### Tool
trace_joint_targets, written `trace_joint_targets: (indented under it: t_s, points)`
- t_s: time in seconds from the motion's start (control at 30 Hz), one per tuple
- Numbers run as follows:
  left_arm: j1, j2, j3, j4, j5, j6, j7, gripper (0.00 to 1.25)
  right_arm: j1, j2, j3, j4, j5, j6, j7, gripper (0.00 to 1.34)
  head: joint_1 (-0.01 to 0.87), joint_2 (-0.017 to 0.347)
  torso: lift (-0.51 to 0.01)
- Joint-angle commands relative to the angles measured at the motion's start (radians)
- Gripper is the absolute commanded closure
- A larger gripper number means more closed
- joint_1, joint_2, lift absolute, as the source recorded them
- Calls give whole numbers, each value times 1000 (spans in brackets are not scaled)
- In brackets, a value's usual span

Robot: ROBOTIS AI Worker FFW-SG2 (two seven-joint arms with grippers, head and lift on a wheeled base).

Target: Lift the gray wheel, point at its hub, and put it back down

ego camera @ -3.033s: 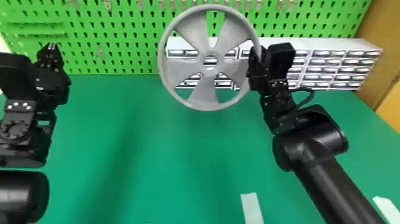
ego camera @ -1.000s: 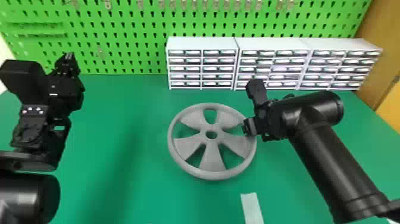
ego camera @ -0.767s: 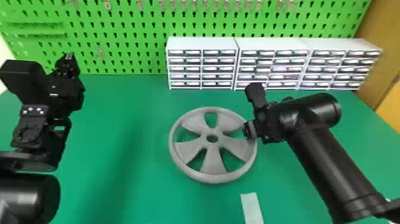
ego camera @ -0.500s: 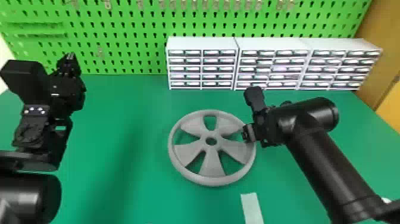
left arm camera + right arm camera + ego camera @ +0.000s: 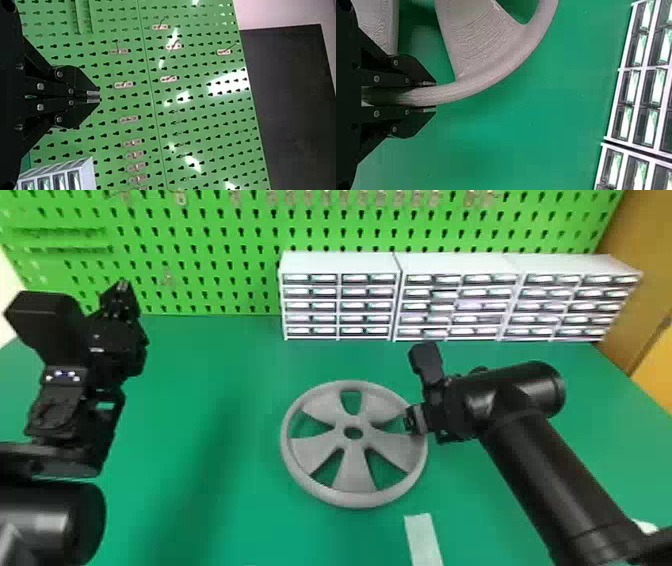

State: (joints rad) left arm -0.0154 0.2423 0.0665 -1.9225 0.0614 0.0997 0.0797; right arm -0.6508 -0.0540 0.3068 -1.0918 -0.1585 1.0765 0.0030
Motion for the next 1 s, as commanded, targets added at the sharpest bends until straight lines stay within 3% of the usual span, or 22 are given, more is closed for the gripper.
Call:
trace_joint_targets:
  t_s: [0.0, 0.97]
  points:
    - [0, 0, -2, 2, 0, 0, 0, 1227, 0, 0, 5, 12, -3, -3, 0, 1326, 692, 48, -88]
    - [0, 0, -4, 2, 1, 0, -1, 1227, 3, 0, 3, 52, -15, -13, 0, 1319, 692, 48, -88]
